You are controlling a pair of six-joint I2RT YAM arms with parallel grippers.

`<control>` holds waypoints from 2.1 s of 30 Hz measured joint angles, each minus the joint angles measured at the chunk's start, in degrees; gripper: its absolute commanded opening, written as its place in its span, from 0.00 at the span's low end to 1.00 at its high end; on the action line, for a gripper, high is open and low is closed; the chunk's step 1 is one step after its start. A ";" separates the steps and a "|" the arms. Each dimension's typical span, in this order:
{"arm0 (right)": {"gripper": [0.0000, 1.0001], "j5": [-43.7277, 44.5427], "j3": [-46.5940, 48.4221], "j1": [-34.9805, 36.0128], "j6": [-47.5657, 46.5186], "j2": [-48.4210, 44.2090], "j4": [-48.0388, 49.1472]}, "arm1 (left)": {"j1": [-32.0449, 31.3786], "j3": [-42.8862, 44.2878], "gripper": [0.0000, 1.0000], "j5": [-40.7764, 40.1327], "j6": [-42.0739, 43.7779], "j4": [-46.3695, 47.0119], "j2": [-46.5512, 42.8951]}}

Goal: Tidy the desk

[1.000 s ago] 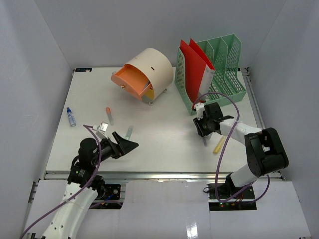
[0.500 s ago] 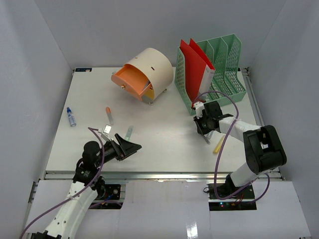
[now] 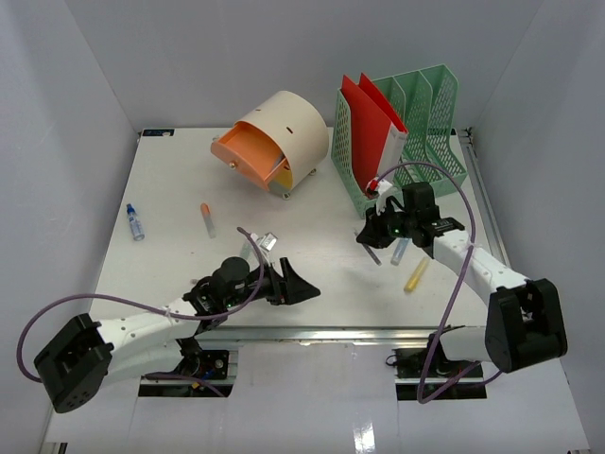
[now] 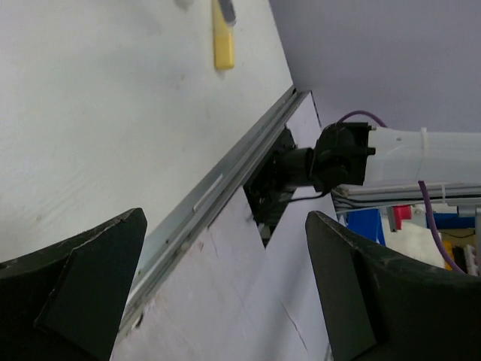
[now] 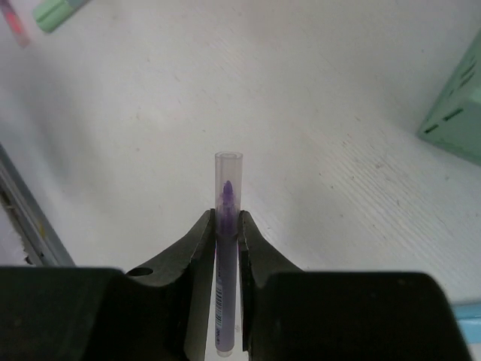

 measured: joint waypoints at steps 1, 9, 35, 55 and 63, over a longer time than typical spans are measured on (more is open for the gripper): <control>0.08 -2.00 0.25 -0.41 0.62 -0.95 0.14 | -0.96 1.36 0.97 -1.20 1.46 2.46 2.18; 0.08 -15.14 3.92 -2.32 5.87 -7.13 0.59 | -5.31 11.52 0.96 -6.49 13.60 21.67 17.64; 0.08 -24.76 -0.98 -2.41 28.81 -20.78 22.88 | -8.84 23.04 0.26 -10.70 21.41 38.51 29.29; 0.90 -27.98 -2.87 -8.14 19.58 -22.31 23.74 | -2.78 16.22 0.00 -14.67 13.37 26.97 19.34; 0.90 -38.68 -13.48 -21.76 20.78 -25.92 34.97 | 14.85 30.31 0.00 -17.61 8.96 -8.27 9.85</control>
